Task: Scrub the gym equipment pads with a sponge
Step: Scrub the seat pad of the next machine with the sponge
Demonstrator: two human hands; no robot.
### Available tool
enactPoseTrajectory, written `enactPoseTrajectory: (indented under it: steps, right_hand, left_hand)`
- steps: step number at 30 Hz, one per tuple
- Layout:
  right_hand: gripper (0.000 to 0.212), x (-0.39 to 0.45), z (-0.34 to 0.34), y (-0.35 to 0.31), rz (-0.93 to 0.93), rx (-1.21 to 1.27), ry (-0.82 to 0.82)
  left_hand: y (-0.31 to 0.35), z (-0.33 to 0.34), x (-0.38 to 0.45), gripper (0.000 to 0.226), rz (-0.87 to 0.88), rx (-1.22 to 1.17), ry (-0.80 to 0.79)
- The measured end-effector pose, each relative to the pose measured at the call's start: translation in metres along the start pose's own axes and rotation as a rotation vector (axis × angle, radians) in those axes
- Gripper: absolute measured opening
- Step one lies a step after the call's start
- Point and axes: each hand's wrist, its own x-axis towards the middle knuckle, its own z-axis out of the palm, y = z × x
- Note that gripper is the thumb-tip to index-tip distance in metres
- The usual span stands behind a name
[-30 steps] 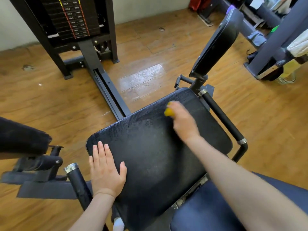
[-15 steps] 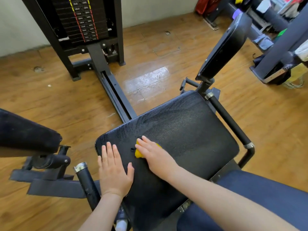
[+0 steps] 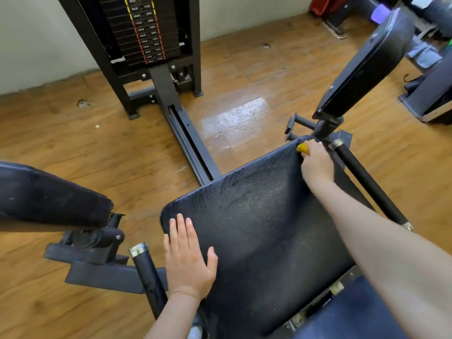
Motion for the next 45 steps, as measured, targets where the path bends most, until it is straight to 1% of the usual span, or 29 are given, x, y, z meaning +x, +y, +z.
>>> enactPoseTrajectory:
  steps: [3,4,8,9,10,11,14,15,16,17,19,22,24,26,27,30,31,32,34,36,39,42,45]
  right_hand:
    - [0.043,-0.047,0.026,-0.034,-0.286,-0.035,-0.059]
    - [0.045,-0.063,0.034,-0.045,-0.384,-0.045,-0.104]
    - [0.055,-0.107,0.051,-0.067,-0.731,-0.101,-0.407]
    - [0.057,-0.106,0.048,-0.065,-0.794,-0.108,-0.441]
    - [0.057,-0.100,0.044,-0.060,-0.814,-0.088,-0.424]
    - [0.054,-0.091,0.039,-0.055,-0.767,-0.042,-0.373]
    - [0.039,-0.059,0.026,-0.038,-0.374,0.103,-0.193]
    - [0.037,-0.055,0.027,-0.037,-0.293,0.120,-0.154]
    - [0.036,-0.057,0.031,-0.041,-0.281,0.094,-0.133]
    - [0.037,-0.063,0.038,-0.049,-0.315,0.047,-0.135]
    - [0.044,-0.086,0.055,-0.070,-0.468,-0.016,-0.177]
    - [0.052,-0.130,0.073,-0.098,-0.681,-0.032,-0.302]
    - [0.054,-0.141,0.072,-0.102,-0.776,-0.056,-0.369]
    - [0.052,-0.129,0.063,-0.095,-0.795,-0.041,-0.402]
    - [0.050,-0.119,0.057,-0.090,-0.754,-0.003,-0.378]
    - [0.037,-0.089,0.046,-0.078,-0.528,0.118,-0.233]
    - [0.033,-0.088,0.048,-0.079,-0.500,0.101,-0.222]
    - [0.032,-0.092,0.052,-0.084,-0.510,0.064,-0.229]
    - [0.037,-0.114,0.065,-0.100,-0.593,0.015,-0.252]
    - [0.044,-0.147,0.081,-0.117,-0.720,-0.006,-0.285]
    - [0.053,-0.192,0.094,-0.125,-0.884,-0.032,-0.319]
    - [0.056,-0.216,0.089,-0.108,-0.992,-0.047,-0.345]
    - [0.062,-0.246,0.081,-0.075,-1.087,-0.080,-0.357]
  left_hand:
    - [0.001,-0.001,0.000,0.074,0.000,0.004,-0.004]
    - [0.001,-0.002,0.000,0.074,-0.002,0.006,-0.008]
    - [0.001,-0.003,0.000,0.074,-0.014,-0.004,-0.021]
    - [0.001,-0.003,0.000,0.074,-0.017,-0.007,-0.020]
    - [0.001,-0.002,-0.001,0.074,-0.019,-0.011,-0.016]
    - [0.001,-0.002,0.000,0.074,-0.018,-0.014,-0.009]
    - [0.001,0.000,0.000,0.074,-0.015,-0.013,0.006]
    - [0.001,0.000,-0.001,0.074,-0.015,-0.016,0.009]
    - [0.001,0.000,-0.001,0.074,-0.015,-0.017,0.012]
    - [0.001,-0.001,-0.001,0.074,-0.015,-0.018,0.009]
    - [0.002,-0.001,0.000,0.075,-0.022,-0.023,-0.009]
    - [0.002,-0.001,0.000,0.076,-0.032,-0.010,-0.026]
    - [0.003,-0.002,0.000,0.077,-0.042,-0.001,-0.035]
    - [0.005,-0.006,-0.001,0.079,-0.069,-0.013,-0.025]
    - [0.006,-0.008,-0.002,0.081,-0.088,-0.018,-0.017]
    - [-0.003,-0.007,-0.016,0.084,-0.152,-0.033,-0.030]
    - [-0.009,-0.007,-0.024,0.084,-0.165,-0.045,-0.027]
    - [-0.015,-0.006,-0.034,0.083,-0.172,-0.045,-0.032]
    - [-0.029,-0.005,-0.051,0.078,-0.195,-0.046,-0.039]
    - [-0.039,-0.007,-0.066,0.075,-0.236,-0.052,-0.021]
    - [-0.044,-0.009,-0.085,0.077,-0.272,-0.098,-0.043]
    - [-0.042,-0.010,-0.098,0.075,-0.251,-0.087,-0.094]
    - [-0.039,-0.009,-0.107,0.070,-0.239,-0.108,-0.049]
